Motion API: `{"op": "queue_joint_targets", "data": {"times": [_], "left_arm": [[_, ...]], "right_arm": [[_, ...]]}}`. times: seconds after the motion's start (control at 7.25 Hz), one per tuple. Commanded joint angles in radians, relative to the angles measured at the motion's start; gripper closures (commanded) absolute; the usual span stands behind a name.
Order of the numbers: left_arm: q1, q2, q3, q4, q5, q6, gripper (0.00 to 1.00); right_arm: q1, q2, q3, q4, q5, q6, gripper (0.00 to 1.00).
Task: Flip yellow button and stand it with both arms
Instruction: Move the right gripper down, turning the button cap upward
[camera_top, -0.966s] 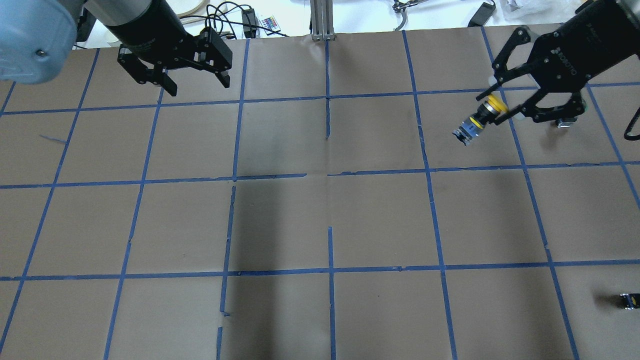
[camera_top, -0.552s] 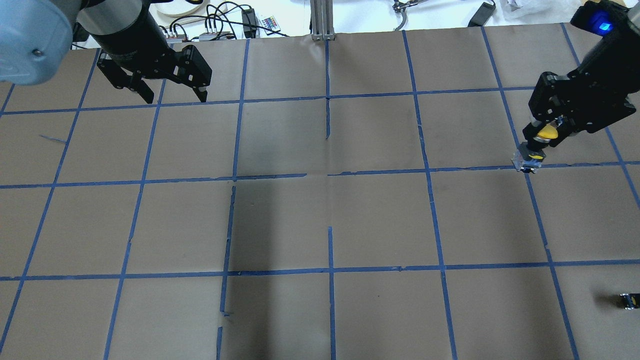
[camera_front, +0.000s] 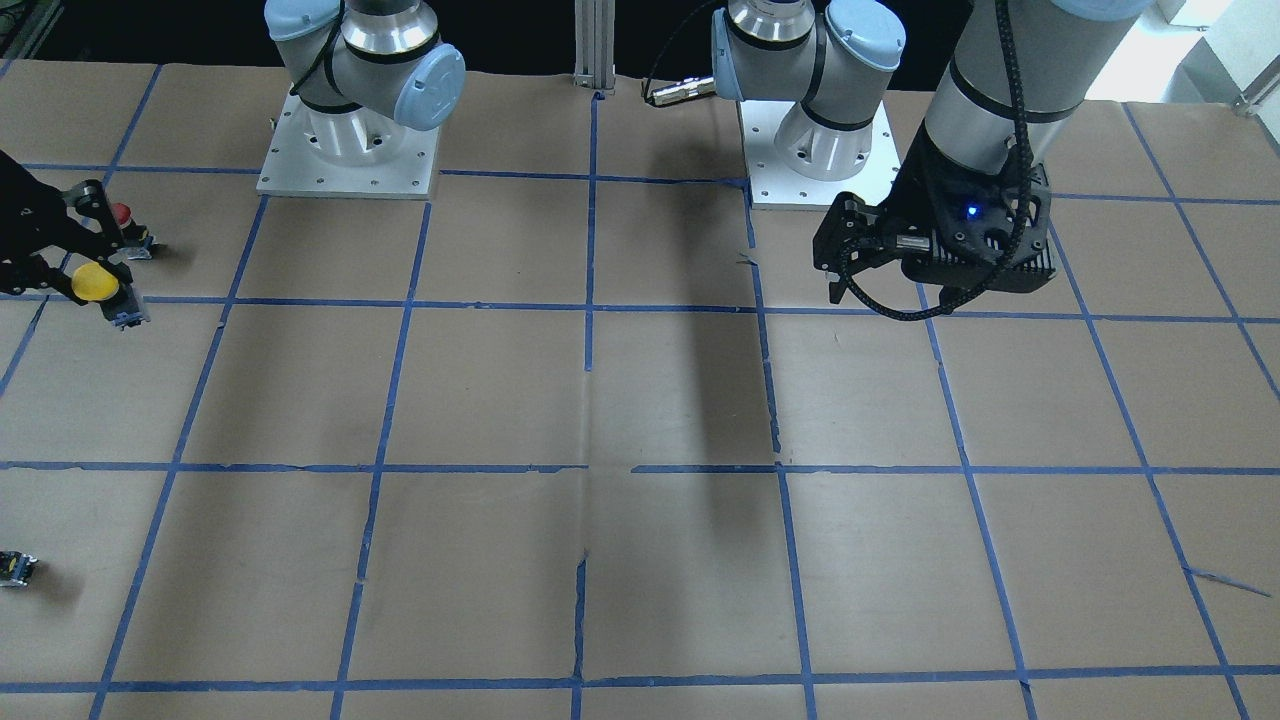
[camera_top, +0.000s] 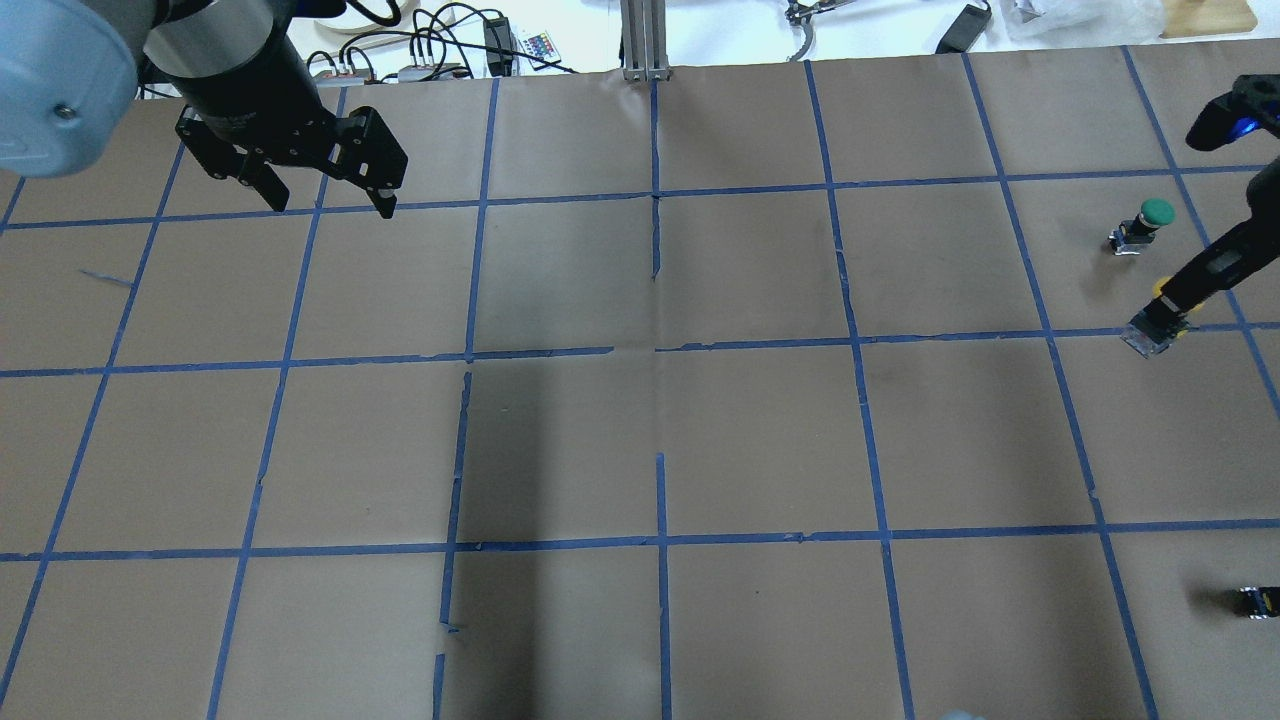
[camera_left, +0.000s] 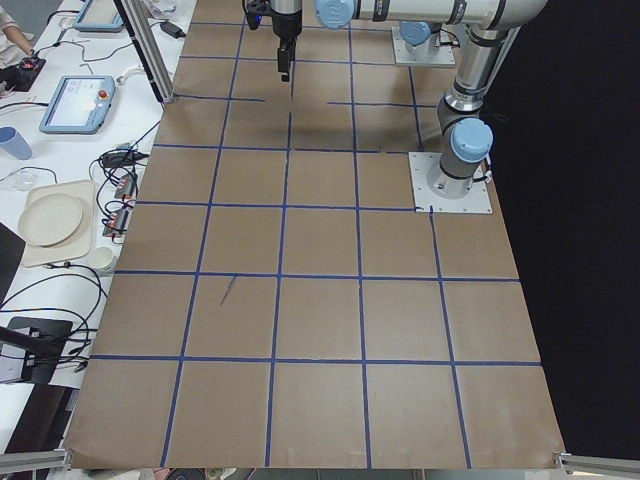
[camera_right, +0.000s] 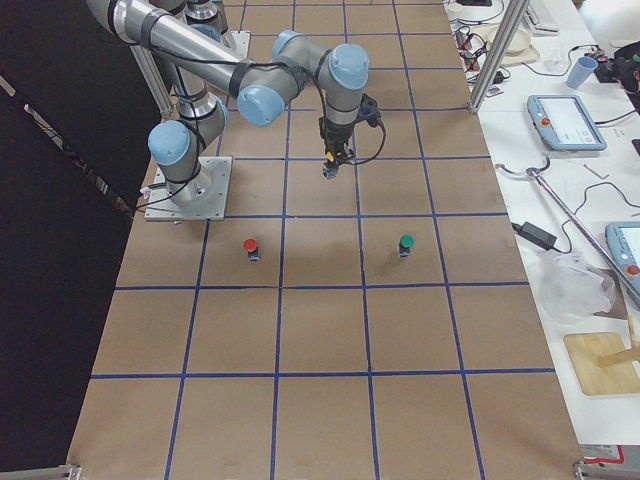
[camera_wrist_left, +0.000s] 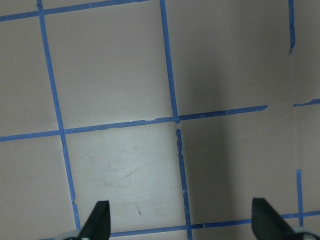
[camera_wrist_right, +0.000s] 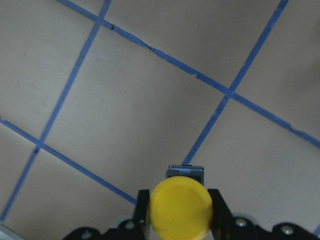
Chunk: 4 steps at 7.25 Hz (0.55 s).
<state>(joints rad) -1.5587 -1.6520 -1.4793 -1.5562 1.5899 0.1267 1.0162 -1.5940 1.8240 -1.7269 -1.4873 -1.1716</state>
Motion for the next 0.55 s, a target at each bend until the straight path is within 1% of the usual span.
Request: {"op": "queue_joint_targets", "data": {"times": [0.0,0.14,0.28,0.41], "left_arm": [[0.002,-0.002,0.004,-0.001,-0.004,0.002,0.01],[0.002,-0.002,0.001,-0.001,-0.002,0.002,0.01],[-0.003,0.000,0.001,-0.002,-0.005,0.002,0.01],[-0.003,0.000,0.001,-0.002,-0.007,0.002,0.01]], "right_arm": [[-0.138,0.002,0.116,-0.157,0.036,-0.422,0.93],[-0.187,0.009,0.119,-0.172,0.104,-0.583,0.92],[-0.202,0.040,0.116,-0.221,0.116,-0.729,0.92],[-0.208,0.090,0.106,-0.242,0.117,-0.787,0.92]]}}
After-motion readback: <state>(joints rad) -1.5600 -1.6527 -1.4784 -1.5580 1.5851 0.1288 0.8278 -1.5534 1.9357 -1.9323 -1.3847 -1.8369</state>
